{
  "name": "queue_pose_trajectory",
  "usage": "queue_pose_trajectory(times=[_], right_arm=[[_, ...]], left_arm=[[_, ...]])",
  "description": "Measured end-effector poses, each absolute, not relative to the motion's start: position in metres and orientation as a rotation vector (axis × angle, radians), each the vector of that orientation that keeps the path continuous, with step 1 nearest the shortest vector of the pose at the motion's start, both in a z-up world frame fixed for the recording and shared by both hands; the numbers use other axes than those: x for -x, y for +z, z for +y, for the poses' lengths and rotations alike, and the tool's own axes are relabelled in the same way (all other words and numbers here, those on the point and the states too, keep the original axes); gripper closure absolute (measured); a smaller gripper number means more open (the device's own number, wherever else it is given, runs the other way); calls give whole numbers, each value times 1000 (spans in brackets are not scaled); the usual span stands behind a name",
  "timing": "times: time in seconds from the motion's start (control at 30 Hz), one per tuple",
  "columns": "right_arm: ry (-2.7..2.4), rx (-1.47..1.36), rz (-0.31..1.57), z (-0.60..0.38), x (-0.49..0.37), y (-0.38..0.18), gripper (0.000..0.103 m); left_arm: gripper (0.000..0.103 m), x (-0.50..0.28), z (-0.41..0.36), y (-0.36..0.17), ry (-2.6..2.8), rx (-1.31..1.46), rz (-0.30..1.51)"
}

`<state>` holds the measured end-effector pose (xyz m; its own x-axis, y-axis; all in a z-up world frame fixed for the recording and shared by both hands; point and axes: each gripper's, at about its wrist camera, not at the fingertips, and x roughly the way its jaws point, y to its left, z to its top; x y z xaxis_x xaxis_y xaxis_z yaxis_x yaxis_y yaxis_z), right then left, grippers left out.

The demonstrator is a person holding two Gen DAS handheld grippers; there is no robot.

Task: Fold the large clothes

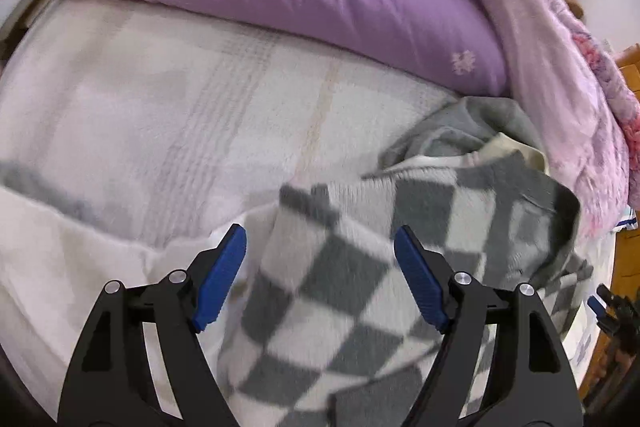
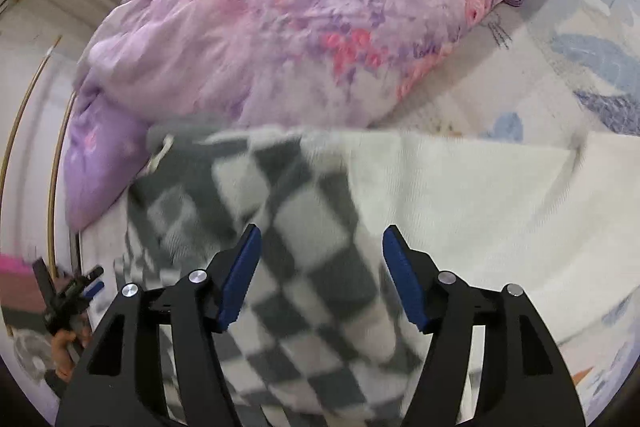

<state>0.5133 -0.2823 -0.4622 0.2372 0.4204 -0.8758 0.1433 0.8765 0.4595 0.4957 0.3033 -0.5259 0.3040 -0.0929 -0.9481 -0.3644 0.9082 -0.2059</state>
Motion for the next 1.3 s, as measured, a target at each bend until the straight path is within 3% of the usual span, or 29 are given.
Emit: queue_pose_trajectory(times=[0.4,0.47,0.5,0.53,0.63,0.97,1.3], right_arm=[[118,-498,1511,-261,-566,-522,43],[134,-463,1514,-254,-567,-527,54],[158,-462,1510,-250,-568,-529,78],[160,-448,1508,-244,-569,-528,80],[186,-360,1445,-232,-561,-513,83],[341,-310,1211,-248,-488,-433,86],[437,-351,1157,-286,-365,-381,86]], left_arm=[[28,-528,313,-586,166,384,1500],[53,-529,315,-589,150,407,1500],[58,-530,314,-589,155,386,1502],[72,-530,310,-587,172,331,1500],[81,-522,308,-574,160,310,1441],[83,-424,298,-468,69,356,1156],[84,-277,279,-423,82,437,1097]])
